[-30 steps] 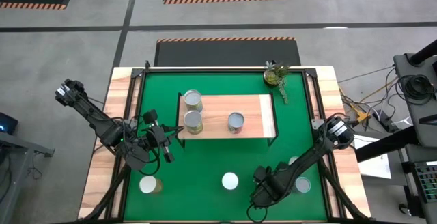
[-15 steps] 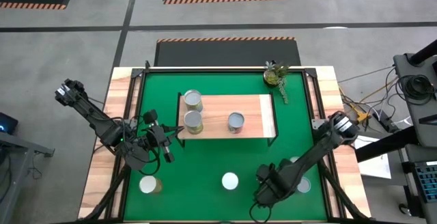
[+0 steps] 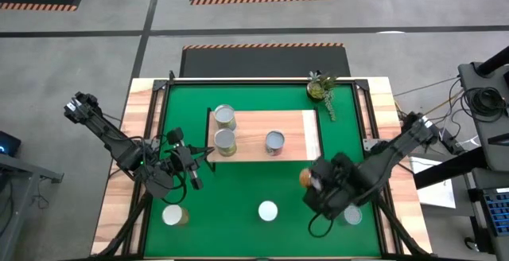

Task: Pick and place cans onto a shelf
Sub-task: Put the canned bean on the shelf, then put the canned blue on the shelf

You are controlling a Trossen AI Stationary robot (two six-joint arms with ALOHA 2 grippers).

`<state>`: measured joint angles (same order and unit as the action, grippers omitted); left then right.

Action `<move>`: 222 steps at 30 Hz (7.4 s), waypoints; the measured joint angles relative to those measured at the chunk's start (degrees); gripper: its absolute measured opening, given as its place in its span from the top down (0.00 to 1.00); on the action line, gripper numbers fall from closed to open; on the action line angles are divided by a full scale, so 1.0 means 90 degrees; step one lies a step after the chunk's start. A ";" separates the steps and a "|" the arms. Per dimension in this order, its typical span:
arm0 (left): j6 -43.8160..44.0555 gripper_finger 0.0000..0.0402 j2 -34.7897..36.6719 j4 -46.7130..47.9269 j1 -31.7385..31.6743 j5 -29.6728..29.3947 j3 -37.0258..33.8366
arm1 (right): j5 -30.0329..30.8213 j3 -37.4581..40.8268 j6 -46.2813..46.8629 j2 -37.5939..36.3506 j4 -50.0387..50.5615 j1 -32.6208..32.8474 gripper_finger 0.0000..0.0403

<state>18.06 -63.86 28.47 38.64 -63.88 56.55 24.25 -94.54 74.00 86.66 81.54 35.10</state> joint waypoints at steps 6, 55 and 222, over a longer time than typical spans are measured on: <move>0.0000 1.00 -0.0002 -0.0031 0.0002 0.0000 0.0000 | 0.0557 -0.0262 -0.1066 -0.0329 0.0000 -0.0697 0.25; -0.0097 1.00 -0.0002 -0.0041 0.0000 0.0000 0.0000 | -0.0602 -0.0472 -0.4962 0.0974 -0.0165 -0.4318 0.23; -0.0289 1.00 -0.0005 -0.0068 0.0002 0.0046 0.0002 | -0.1648 0.2881 0.2699 -0.0945 -0.3256 0.1233 0.27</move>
<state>15.46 -63.90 27.86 38.65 -63.46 56.58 9.42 -68.61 98.29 78.15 52.24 46.20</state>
